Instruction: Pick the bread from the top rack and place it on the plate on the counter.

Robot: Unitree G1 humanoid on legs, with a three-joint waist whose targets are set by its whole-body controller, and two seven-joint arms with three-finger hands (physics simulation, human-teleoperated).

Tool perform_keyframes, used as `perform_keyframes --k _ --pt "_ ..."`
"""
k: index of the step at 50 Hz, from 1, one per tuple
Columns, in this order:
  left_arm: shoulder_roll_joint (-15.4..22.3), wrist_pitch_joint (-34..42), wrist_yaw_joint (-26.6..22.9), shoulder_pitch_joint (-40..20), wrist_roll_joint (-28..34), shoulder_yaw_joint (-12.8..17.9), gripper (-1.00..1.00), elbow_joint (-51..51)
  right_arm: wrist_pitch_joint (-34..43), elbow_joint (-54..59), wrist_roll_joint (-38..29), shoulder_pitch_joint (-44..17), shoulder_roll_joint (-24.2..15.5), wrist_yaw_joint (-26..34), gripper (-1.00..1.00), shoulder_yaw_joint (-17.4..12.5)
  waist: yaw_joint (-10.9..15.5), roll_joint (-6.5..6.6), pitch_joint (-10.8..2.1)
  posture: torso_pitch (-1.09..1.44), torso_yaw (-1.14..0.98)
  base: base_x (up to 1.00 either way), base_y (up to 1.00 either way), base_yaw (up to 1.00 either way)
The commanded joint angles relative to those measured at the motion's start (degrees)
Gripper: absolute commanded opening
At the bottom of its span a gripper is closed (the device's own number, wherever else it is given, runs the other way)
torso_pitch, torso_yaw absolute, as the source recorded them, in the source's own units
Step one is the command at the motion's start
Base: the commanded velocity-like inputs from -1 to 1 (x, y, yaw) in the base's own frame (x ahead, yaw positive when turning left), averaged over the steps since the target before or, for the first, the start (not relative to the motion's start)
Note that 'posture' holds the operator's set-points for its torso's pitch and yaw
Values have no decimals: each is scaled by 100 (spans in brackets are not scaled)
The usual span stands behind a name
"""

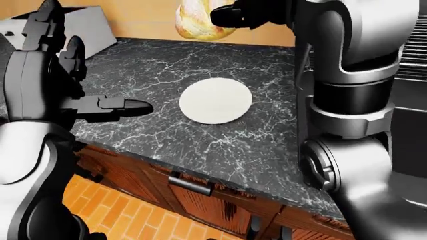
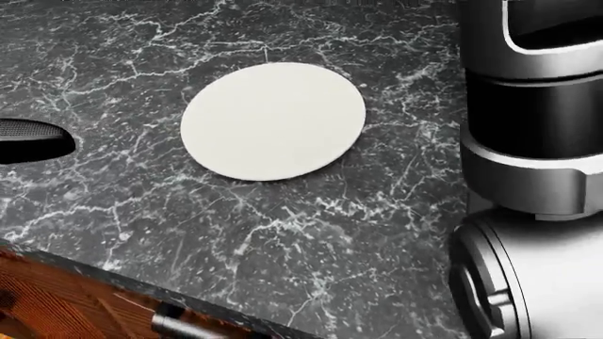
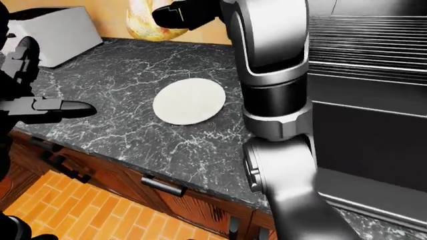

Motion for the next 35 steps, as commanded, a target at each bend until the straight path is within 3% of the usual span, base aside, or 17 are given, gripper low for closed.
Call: perform_keyframes --k 1,12,22,35 --pt "87 -167 24 -149 49 49 100 -82 -395 21 -6 -226 11 -69 -100 -31 25 10 -158 0 57 0 0 0" --pt "89 -292 -91 -99 227 -56 100 -68 -1168 824 -292 83 35 -139 -100 149 243 -2 -196 0 59 0 0 0" --pt "7 -398 -202 -66 420 -132 100 3 -1990 1822 -423 85 138 -185 -100 26 328 -8 -230 0 59 0 0 0" --pt "1 -343 -337 13 520 -2 100 -101 -3335 3086 -504 273 381 -758 -100 55 356 14 -269 0 59 0 0 0"
